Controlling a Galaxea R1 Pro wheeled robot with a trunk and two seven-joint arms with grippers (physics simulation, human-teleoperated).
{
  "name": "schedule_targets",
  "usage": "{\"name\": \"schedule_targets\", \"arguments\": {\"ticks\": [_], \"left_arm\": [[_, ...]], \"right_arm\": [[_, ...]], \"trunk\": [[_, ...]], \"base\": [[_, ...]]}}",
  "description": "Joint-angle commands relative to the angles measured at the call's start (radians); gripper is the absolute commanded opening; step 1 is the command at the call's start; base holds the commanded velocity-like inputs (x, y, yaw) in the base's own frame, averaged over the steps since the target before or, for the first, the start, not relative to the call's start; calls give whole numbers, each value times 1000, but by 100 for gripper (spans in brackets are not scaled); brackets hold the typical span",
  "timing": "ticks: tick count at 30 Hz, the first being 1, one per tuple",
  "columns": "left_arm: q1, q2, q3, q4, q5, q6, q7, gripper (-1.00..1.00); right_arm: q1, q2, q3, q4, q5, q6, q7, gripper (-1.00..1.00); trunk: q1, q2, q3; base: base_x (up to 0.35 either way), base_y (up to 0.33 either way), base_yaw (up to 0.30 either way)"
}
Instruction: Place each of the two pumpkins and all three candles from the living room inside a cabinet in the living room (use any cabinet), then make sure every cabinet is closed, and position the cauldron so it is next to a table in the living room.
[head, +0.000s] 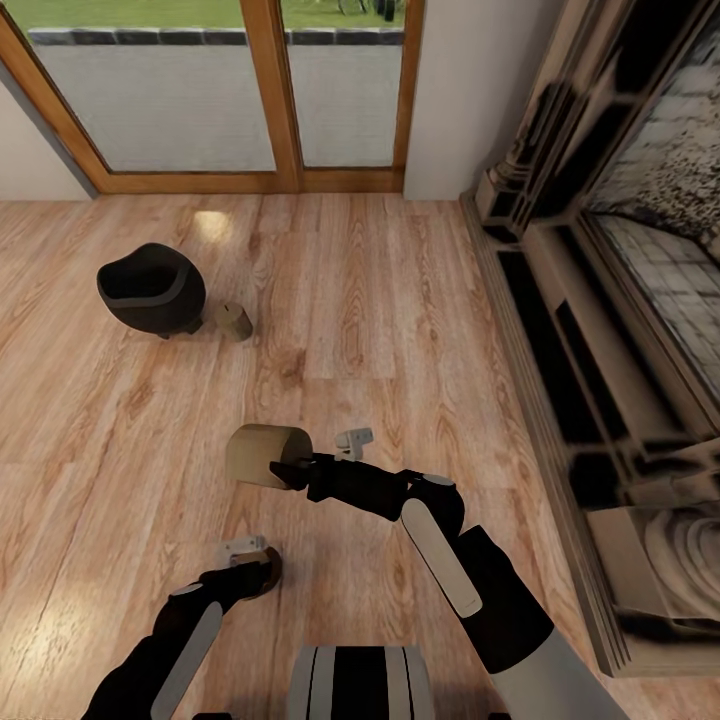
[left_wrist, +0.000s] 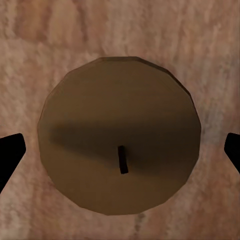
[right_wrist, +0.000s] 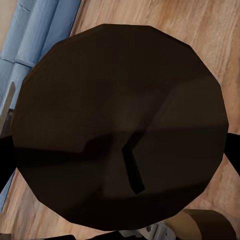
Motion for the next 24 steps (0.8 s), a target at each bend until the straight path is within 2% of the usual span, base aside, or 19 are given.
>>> {"name": "schedule_targets", "arguments": {"ticks": [1,7,11,14,24], "left_arm": [[0,0,-3,-1,10,2,10,100],[0,-9,-14,-1,10,2,10,100],[0,-10,-15,-1,10,1,10,100],[0,-10,-15,-1,11,-18,10,100],[0,-10,-14,-1,10,-30,15,100]], "right_arm": [[0,1,-1,0,-2,5,2,-100],[0,0,-1,0,-2,5,2,-100],[0,0,-1,0,-2,5,2,-100],[0,1,0,0,-2,5,2,-100],[0,1,0,1,-2,5,2,-100]], "trunk": [[0,0,-1],[0,0,-1],[0,0,-1],[1,-1,-12],[1,-1,-12]], "base": [[0,0,0],[0,0,0],[0,0,0],[0,0,0],[0,0,0]]}}
